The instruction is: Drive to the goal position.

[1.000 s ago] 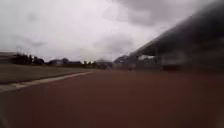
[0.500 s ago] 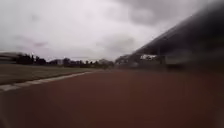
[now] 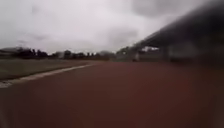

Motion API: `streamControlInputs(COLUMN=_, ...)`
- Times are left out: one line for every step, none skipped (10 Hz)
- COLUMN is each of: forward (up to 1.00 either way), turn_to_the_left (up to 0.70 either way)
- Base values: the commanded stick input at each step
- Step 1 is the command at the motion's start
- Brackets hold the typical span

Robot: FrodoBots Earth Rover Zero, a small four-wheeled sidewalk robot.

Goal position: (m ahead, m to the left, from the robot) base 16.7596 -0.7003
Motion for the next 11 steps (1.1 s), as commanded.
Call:
streamControlInputs(forward=1.0, turn_to_the_left=-0.12)
streamControlInputs(forward=1.0, turn_to_the_left=-0.22)
streamControlInputs(forward=1.0, turn_to_the_left=-0.32)
streamControlInputs(forward=1.0, turn_to_the_left=-0.34)
streamControlInputs(forward=1.0, turn_to_the_left=-0.07)
streamControlInputs(forward=1.0, turn_to_the_left=0.0)
streamControlInputs(forward=1.0, turn_to_the_left=0.0)
streamControlInputs(forward=1.0, turn_to_the_left=0.0)
streamControlInputs(forward=1.0, turn_to_the_left=-0.11)
streamControlInputs(forward=1.0, turn_to_the_left=-0.38)
streamControlInputs(forward=1.0, turn_to_the_left=-0.4)
